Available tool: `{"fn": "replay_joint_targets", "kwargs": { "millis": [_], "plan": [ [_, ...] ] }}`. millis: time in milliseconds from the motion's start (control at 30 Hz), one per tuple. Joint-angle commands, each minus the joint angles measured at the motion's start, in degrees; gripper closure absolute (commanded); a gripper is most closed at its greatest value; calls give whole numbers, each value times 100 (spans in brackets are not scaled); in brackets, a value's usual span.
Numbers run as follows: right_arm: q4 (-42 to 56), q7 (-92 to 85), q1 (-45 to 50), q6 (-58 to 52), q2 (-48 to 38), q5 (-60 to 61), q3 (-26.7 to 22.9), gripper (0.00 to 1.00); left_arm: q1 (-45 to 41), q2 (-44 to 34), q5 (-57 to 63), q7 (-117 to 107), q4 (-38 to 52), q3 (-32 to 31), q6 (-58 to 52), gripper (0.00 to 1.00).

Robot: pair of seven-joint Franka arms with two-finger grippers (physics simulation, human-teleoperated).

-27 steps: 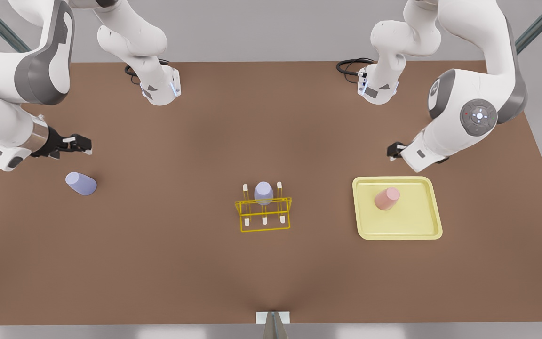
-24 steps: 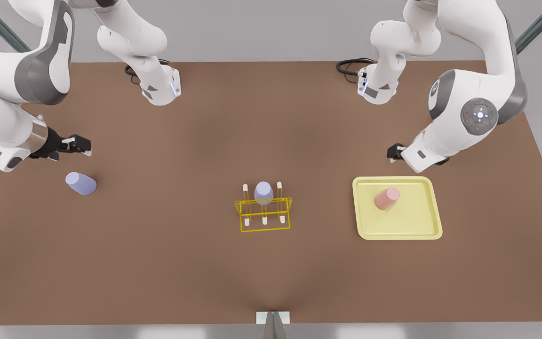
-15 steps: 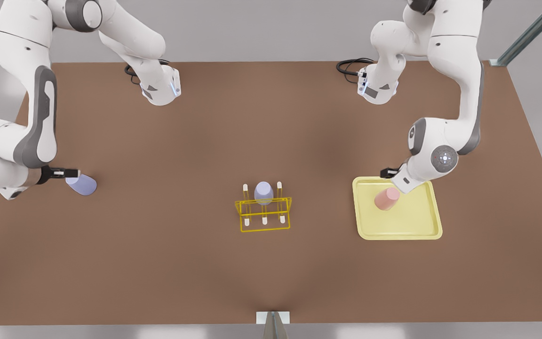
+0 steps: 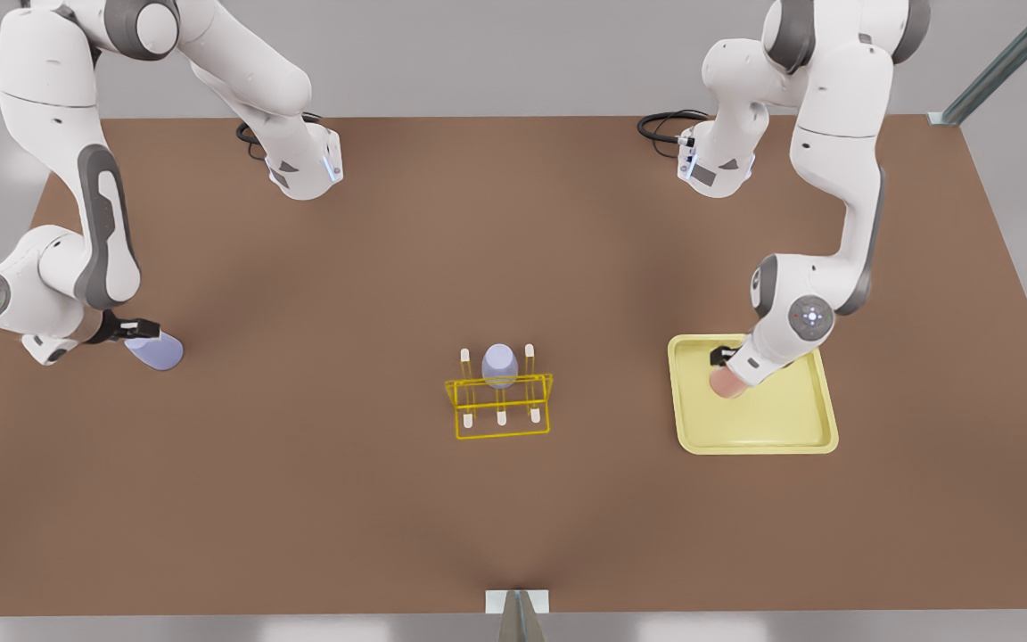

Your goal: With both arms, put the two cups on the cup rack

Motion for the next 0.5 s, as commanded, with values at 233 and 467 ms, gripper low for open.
{"fn": "replay_joint_targets", "kwargs": {
  "millis": [233,467],
  "plan": [
    [-193,-853,-50,918,131,-3,-10,0,0,202,-9,-17,3,0,351,19],
    [-518,-844,-190,1445,324,5,-10,0,-9,272,0,-26,12,-9,351,19]
  ]
}}
